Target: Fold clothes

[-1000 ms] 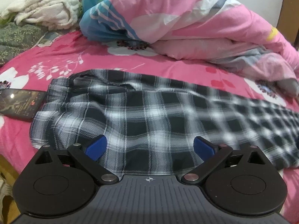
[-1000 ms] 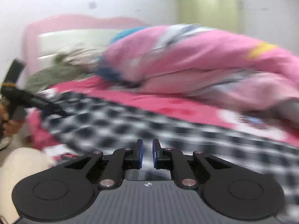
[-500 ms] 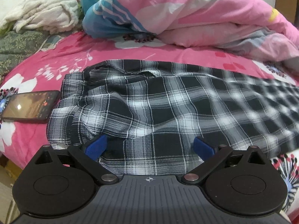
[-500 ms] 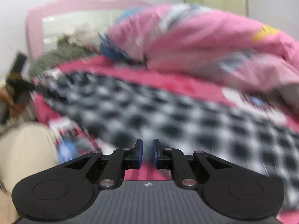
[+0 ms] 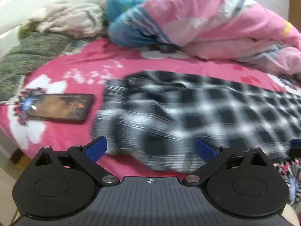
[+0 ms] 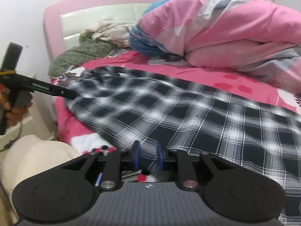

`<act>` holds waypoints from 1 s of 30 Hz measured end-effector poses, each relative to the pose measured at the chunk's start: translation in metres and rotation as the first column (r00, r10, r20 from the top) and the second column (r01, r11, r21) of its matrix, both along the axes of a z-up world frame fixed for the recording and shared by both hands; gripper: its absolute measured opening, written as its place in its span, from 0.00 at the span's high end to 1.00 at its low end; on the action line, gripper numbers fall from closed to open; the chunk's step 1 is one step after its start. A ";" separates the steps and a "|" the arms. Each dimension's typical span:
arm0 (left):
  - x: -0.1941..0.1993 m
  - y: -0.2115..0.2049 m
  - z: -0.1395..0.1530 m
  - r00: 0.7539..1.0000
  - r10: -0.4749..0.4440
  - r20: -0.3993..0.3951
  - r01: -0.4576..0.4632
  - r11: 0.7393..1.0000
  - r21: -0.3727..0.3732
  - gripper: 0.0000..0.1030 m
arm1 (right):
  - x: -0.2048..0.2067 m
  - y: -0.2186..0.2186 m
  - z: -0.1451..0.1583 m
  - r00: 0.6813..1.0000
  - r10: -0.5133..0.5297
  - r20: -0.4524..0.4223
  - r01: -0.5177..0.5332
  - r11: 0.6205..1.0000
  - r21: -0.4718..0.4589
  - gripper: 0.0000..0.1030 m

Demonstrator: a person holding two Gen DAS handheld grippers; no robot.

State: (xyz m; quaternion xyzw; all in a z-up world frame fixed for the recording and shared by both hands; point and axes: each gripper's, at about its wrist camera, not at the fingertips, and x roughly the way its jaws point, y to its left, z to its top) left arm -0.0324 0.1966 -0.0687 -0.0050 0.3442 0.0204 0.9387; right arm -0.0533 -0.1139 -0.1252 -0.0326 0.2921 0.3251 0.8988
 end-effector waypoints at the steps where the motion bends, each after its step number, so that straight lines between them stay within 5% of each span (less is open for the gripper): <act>1: -0.002 0.005 0.001 1.000 0.015 0.004 -0.015 1.000 -0.001 0.02 | 0.000 0.000 0.005 1.000 0.002 0.005 -0.002 1.000 0.003 0.76; 7: -0.011 0.026 0.000 0.996 0.086 0.005 -0.086 0.996 -0.025 0.02 | 0.021 0.018 0.028 1.000 -0.018 0.013 0.016 0.995 0.101 0.68; 15: -0.019 0.050 -0.011 0.989 0.144 0.012 -0.141 0.981 -0.135 0.03 | 0.042 0.070 0.029 0.999 0.054 0.006 -0.054 0.993 0.101 0.67; 21: -0.025 0.078 -0.020 0.986 0.164 0.020 -0.142 0.904 -0.403 0.14 | 0.053 0.089 0.001 0.998 0.037 -0.046 -0.035 0.998 0.050 0.67; 27: -0.018 0.079 -0.029 0.992 0.128 -0.002 -0.114 0.873 -0.474 0.18 | 0.058 0.086 -0.017 0.996 0.006 -0.094 0.001 0.997 0.075 0.67; 30: -0.014 0.079 -0.035 0.995 0.100 -0.011 -0.090 0.836 -0.542 0.18 | 0.056 0.085 -0.018 0.996 0.005 -0.094 0.002 0.997 0.079 0.67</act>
